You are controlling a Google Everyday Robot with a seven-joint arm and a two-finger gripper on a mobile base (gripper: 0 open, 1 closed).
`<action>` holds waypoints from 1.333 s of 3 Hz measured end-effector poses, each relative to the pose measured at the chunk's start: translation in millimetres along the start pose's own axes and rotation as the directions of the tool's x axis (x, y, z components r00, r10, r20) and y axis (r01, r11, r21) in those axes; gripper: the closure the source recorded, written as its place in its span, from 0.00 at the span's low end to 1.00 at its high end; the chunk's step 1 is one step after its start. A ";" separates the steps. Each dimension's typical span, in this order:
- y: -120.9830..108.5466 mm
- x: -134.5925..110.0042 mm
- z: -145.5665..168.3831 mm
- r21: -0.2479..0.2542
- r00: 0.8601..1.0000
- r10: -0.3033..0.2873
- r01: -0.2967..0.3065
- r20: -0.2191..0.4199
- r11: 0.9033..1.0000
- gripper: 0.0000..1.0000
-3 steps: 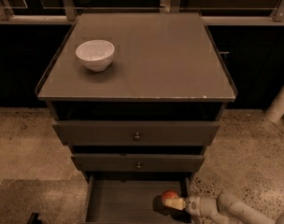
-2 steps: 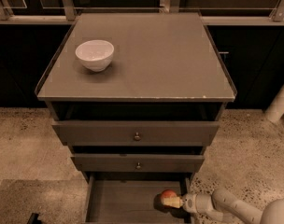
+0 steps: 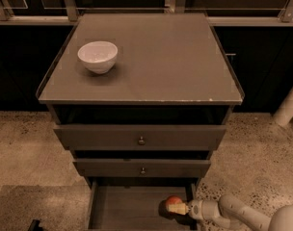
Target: Place apple into bottom drawer
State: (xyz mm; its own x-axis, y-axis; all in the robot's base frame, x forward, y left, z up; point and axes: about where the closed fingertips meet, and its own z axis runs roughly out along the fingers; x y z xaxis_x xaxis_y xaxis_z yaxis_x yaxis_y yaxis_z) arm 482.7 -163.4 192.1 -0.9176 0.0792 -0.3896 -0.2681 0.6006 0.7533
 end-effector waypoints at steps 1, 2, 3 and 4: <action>0.0 0.0 0.0 0.000 1.000 0.000 0.000 0.000 1.000 0.34; 0.0 0.0 0.1 0.000 1.000 0.000 0.000 0.000 1.000 0.11; 0.1 0.0 0.1 0.000 1.000 0.000 0.000 0.000 1.000 0.00; 0.1 0.1 0.1 0.000 1.000 0.000 0.000 0.000 1.000 0.00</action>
Offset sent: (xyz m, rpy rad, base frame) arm 0.0000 0.0000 0.0000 0.0000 0.0000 0.0000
